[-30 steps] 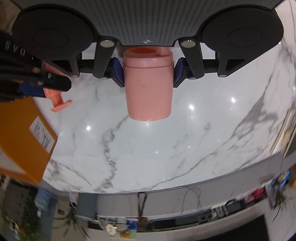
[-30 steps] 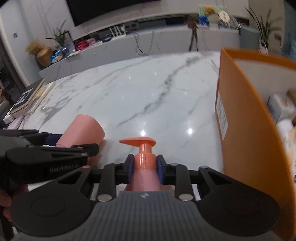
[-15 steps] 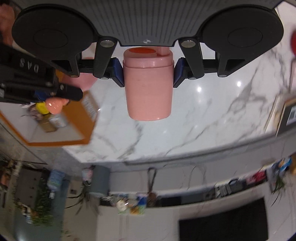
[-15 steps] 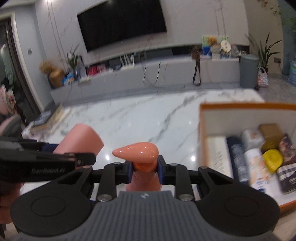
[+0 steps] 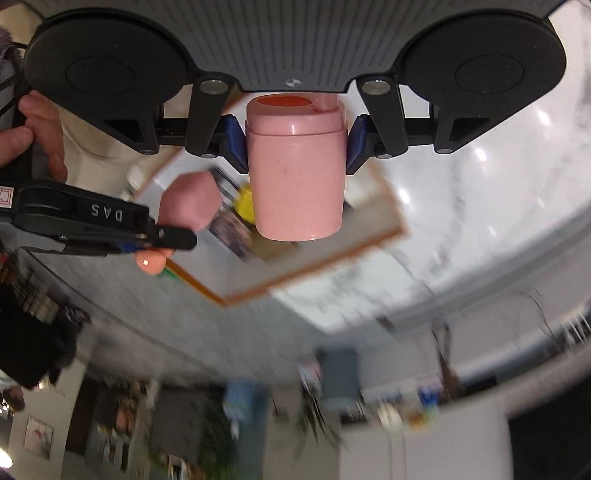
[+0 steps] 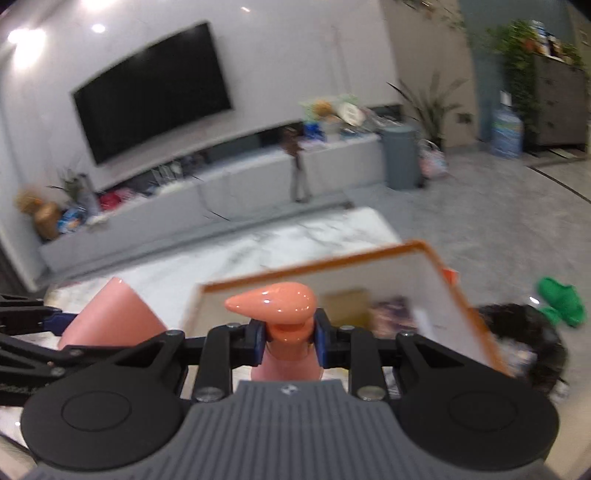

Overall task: Organize rigid objects
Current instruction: 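Carry the pink cup and pump bottle over the orange box with both tools, then open both tools to release the cup and pump bottle into the box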

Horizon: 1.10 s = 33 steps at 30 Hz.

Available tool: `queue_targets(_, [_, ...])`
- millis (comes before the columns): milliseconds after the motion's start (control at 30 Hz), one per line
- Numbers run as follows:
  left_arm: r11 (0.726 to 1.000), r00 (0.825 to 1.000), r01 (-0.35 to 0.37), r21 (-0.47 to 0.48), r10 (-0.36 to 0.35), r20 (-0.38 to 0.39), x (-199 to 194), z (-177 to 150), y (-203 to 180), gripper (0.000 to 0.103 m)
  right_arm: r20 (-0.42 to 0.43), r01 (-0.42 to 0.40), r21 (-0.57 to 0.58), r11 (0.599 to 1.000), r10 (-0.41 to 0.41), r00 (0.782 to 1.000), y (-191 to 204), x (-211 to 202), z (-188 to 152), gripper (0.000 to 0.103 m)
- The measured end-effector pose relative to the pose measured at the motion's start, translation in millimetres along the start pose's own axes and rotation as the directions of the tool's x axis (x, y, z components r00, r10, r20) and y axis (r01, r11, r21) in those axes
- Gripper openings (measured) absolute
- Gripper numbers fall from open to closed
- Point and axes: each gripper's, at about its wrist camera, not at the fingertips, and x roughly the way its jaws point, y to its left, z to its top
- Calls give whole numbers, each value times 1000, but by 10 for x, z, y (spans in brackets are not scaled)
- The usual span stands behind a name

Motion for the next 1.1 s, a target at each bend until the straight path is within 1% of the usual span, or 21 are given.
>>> queue_targets(67, [999, 996, 34, -32, -36, -79, 278, 78, -49, 62, -30, 27, 33, 999, -26, 999, -167, 73, -31, 25])
queue_targets(167, [994, 983, 63, -89, -77, -168, 620, 151, -79, 62, -60, 47, 67, 997, -43, 997, -338, 223, -89, 25])
queue_targets(267, [989, 967, 60, -133, -91, -238, 865, 186, -36, 62, -78, 51, 68, 996, -46, 996, -446, 376, -114, 25])
queue_targets(333, [989, 954, 45, -143, -84, -287, 1001, 194, 7, 62, -107, 59, 63, 996, -52, 993, -474, 463, -145, 25])
queue_targets(400, [988, 941, 29, -150, -78, -329, 1138, 212, 23, 62, -134, 50, 66, 997, -41, 990, -488, 543, -165, 25])
queue_targets(500, [987, 926, 34, -156, -90, -367, 1237, 169, -20, 62, -169, 43, 63, 997, -32, 985, -522, 612, -204, 25])
queue_targets(567, [987, 914, 42, -157, -102, -394, 1319, 164, -28, 62, -183, 41, 35, 999, -34, 983, -500, 655, -216, 25])
queue_targets(733, [983, 887, 106, -153, -163, -432, 1482, 179, -121, 62, -199, 47, -23, 999, -51, 979, -457, 755, -256, 25])
queue_targets(867, [982, 853, 127, -143, -182, -488, 1651, 208, -181, 62, -189, 59, -17, 998, -61, 980, -476, 762, -268, 25])
queue_targets(1000, [979, 826, 149, -143, -202, -525, 1775, 246, -174, 62, -186, 78, -29, 997, -82, 979, -465, 776, -271, 25])
queue_targets(1033, [978, 822, 149, -143, -203, -532, 1793, 249, -169, 62, -185, 77, -28, 997, -81, 979, -465, 773, -271, 24])
queue_targets(1100, [980, 819, 145, -136, -196, -539, 1811, 244, -159, 62, -188, 81, -30, 996, -85, 978, -465, 776, -269, 24])
